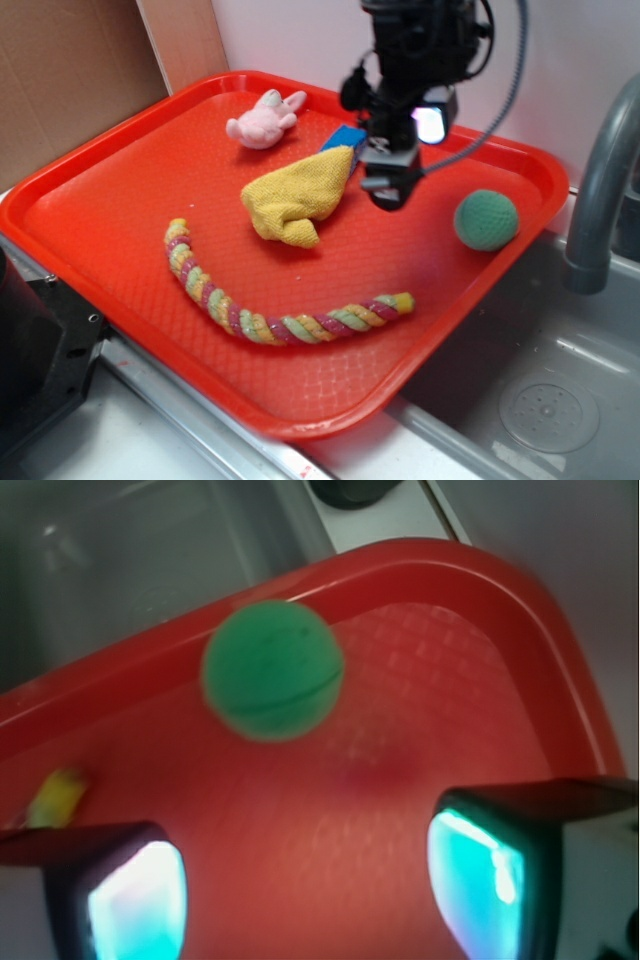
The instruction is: Grab the green ball.
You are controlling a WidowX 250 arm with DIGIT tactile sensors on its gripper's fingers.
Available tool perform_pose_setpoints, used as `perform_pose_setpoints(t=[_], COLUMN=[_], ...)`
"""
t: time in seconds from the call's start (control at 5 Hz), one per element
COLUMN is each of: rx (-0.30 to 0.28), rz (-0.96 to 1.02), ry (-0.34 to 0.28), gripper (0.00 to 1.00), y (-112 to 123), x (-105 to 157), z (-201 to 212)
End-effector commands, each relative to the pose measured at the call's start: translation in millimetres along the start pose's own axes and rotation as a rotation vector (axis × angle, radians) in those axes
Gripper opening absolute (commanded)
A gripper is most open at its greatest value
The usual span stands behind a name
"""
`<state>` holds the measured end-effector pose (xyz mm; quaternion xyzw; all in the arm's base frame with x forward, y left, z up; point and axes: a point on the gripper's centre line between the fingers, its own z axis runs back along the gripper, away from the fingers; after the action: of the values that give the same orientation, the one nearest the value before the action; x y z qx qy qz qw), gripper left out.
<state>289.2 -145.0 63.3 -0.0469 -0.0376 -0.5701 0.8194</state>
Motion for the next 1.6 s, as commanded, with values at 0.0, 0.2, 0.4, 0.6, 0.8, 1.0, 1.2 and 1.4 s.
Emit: perform_pose_setpoints(t=[0.0,0.2,0.4,0.6,0.8,1.0,1.2,1.4], rx=[-0.019,-0.062,-0.085,-0.097,-0.081,-0.07,-0.062,-0.015], rz=[-0.13,-0.173,-0.177,-0.19,-0.185,-0.182,-0.162,0.011], ry=[-0.031,0.015,0.081,0.118,0.123,0.122,0.127,0.144], gripper=[1.0,1.0,1.0,1.0,0.0,0.0,0.0,0.0], y=[-9,-15,-33,-43,-50,-50,-51,-65], x=[41,54,56,58,55,53,49,23], z=[-5,-11,-15,-14,-8,-7,-2,31])
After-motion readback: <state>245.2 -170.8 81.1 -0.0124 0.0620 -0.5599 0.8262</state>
